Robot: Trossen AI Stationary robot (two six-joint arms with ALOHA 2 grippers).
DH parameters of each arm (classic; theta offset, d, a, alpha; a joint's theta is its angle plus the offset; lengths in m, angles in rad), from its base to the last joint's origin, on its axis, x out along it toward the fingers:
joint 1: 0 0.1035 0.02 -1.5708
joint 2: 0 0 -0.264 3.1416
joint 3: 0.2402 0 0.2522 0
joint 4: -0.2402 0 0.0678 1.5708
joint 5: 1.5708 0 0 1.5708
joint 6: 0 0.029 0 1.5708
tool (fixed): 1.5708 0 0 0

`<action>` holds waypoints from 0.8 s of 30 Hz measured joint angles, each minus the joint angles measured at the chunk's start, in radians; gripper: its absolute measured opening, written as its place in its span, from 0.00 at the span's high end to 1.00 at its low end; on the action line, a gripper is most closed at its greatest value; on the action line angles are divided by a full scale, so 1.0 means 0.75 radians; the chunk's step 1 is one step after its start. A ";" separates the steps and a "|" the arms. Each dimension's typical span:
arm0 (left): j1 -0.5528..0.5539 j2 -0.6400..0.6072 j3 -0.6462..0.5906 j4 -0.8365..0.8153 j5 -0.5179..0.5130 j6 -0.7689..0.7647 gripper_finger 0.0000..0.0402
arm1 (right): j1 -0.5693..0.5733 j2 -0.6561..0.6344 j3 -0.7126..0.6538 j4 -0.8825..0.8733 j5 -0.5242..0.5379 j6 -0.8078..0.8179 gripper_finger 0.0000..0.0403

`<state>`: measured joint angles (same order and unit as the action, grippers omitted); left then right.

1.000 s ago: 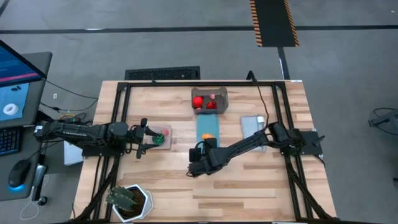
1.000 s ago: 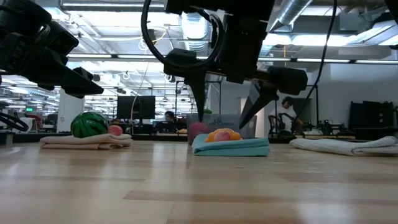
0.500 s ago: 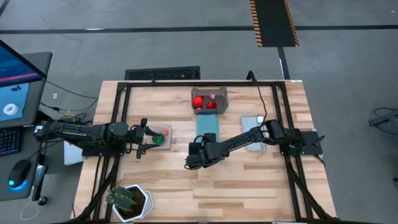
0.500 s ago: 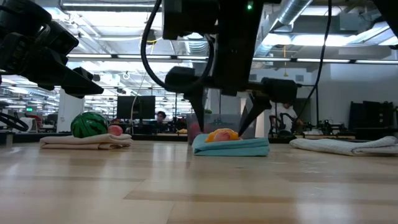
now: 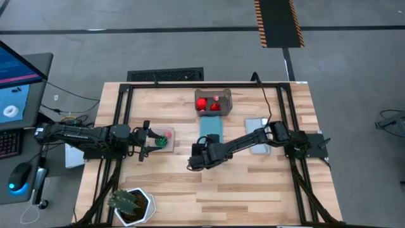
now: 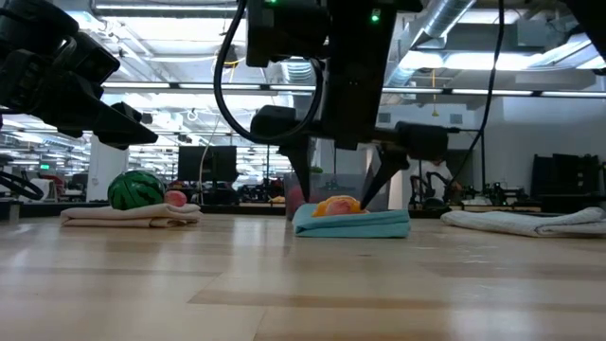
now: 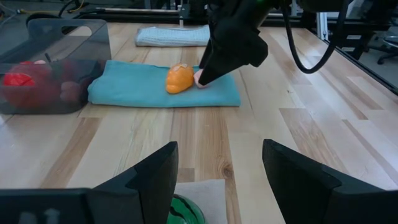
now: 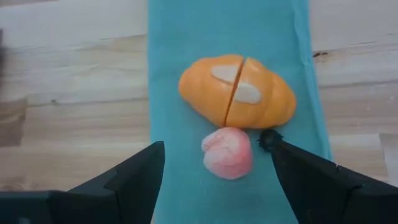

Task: Pick and placing Produce into tupperware
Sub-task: Put the pink peach into the gray bin

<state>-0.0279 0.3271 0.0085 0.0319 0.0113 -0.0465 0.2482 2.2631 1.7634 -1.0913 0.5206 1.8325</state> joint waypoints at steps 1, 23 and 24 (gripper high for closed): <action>0.000 0.000 0.000 0.000 0.000 0.000 0.44 | -0.003 0.000 0.000 0.000 -0.002 0.000 0.22; 0.000 0.000 0.000 0.000 0.000 0.000 0.44 | -0.038 0.000 -0.042 0.064 -0.105 0.000 0.34; 0.000 0.000 0.000 0.000 0.000 0.000 0.44 | -0.038 0.000 -0.042 0.064 -0.105 0.000 0.34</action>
<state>-0.0278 0.3271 0.0085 0.0316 0.0111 -0.0465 0.2199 2.2631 1.7321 -1.0433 0.4416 1.8324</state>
